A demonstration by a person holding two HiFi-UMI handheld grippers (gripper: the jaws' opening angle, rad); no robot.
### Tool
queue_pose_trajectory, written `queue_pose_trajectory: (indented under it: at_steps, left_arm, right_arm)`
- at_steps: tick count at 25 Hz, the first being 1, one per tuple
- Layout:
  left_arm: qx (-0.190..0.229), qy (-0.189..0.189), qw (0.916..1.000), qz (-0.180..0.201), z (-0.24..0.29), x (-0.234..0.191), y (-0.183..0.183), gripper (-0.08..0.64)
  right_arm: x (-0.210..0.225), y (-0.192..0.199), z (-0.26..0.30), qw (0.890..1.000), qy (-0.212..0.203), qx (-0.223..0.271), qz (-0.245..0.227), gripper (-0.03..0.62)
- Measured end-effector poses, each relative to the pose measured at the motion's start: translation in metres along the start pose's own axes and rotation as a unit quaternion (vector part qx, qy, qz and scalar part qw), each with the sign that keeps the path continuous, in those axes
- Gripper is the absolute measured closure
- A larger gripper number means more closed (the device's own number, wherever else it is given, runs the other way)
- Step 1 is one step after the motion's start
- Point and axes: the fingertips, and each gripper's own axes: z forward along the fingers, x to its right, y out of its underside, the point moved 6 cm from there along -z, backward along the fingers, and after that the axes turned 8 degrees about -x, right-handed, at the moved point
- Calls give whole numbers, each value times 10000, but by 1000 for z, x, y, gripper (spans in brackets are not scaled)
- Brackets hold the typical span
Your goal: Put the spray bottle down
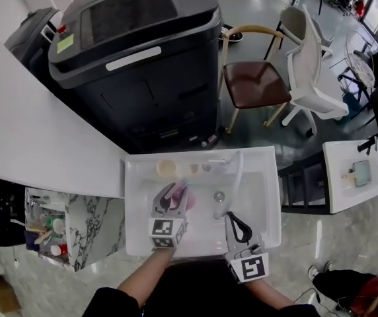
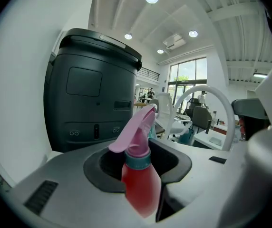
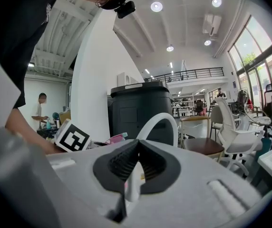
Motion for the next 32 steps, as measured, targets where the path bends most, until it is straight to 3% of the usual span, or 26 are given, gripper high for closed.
queue_pose_trajectory:
  at_steps: [4,9,15,25,32]
  left_arm:
    - [-25,-18,10000,-95,24,0,-4,402]
    - [-87,-37,10000,-30,52,3,-5,402]
    - [-195,-15,9992,-344,74,5,-8,402]
    - [-57,-361,9989,-302,111,-6,-21,400]
    - [0,-639,9979,-110,137,-17,-23,400]
  right_arm:
    - [4,-2,0,9999,-146,12,31,594]
    - [25,-3,-2,9998,124,119,96,594]
    - [57,7,5,9979,405,-15,514,594]
    - [86,32,32,9897,379,-300,1348,594]
    - [95,39,42,9888,321,-448,1384,594]
